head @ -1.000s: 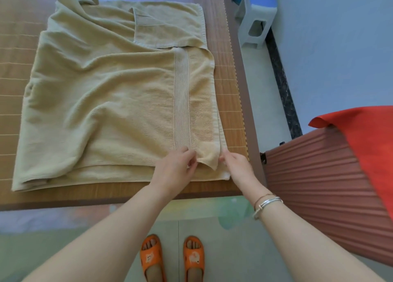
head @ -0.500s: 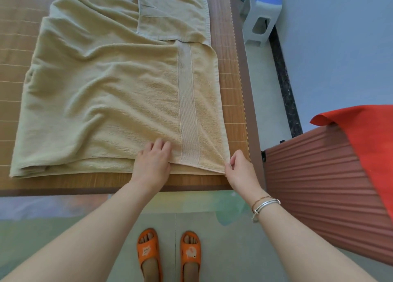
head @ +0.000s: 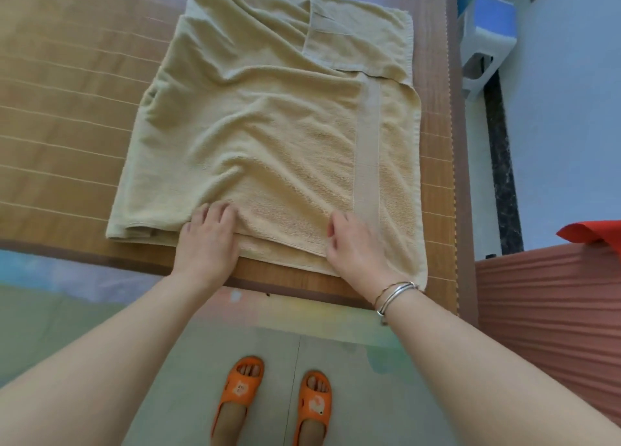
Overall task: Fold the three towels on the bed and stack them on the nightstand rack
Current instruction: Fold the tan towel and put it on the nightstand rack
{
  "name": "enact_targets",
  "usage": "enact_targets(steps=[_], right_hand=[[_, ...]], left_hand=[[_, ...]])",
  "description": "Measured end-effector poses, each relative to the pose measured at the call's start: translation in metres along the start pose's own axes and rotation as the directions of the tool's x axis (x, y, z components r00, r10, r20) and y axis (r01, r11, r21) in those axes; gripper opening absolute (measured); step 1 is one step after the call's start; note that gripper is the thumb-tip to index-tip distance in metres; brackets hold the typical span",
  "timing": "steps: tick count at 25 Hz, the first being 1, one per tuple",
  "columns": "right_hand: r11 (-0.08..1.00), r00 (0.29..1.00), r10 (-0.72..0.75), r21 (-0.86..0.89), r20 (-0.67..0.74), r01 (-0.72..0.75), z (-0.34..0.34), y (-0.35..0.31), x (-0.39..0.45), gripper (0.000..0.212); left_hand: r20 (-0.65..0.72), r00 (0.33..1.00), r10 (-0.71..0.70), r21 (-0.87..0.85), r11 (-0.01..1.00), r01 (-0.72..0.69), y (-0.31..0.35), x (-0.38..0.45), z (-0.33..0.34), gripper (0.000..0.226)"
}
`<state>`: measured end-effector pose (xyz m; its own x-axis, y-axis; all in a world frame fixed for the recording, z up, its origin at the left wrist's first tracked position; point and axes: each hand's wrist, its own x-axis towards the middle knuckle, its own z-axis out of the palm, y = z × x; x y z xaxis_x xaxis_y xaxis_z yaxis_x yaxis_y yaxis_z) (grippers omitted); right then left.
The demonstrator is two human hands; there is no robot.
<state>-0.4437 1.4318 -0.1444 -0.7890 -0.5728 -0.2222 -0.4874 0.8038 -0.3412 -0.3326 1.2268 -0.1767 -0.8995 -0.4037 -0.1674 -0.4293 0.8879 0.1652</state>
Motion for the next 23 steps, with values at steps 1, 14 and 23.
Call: enact_targets(steps=[1,14,23], right_hand=[[0.997,0.997,-0.072,0.009,0.024,0.072,0.007,-0.023,0.010,0.013],[0.953,0.967,-0.197,-0.201,0.162,0.228,0.081,-0.180,0.064,0.018],[0.821,0.927,-0.357,-0.434,0.116,0.371,0.096,-0.207,0.080,0.029]], left_hand=[[-0.006,1.000,-0.023,-0.015,1.000,0.023,-0.017,-0.002,-0.005,0.050],[-0.028,0.956,-0.292,-0.336,0.903,0.266,-0.175,-0.006,-0.043,0.022],[-0.199,0.919,-0.340,-0.271,0.921,0.281,-0.201,-0.015,-0.028,0.031]])
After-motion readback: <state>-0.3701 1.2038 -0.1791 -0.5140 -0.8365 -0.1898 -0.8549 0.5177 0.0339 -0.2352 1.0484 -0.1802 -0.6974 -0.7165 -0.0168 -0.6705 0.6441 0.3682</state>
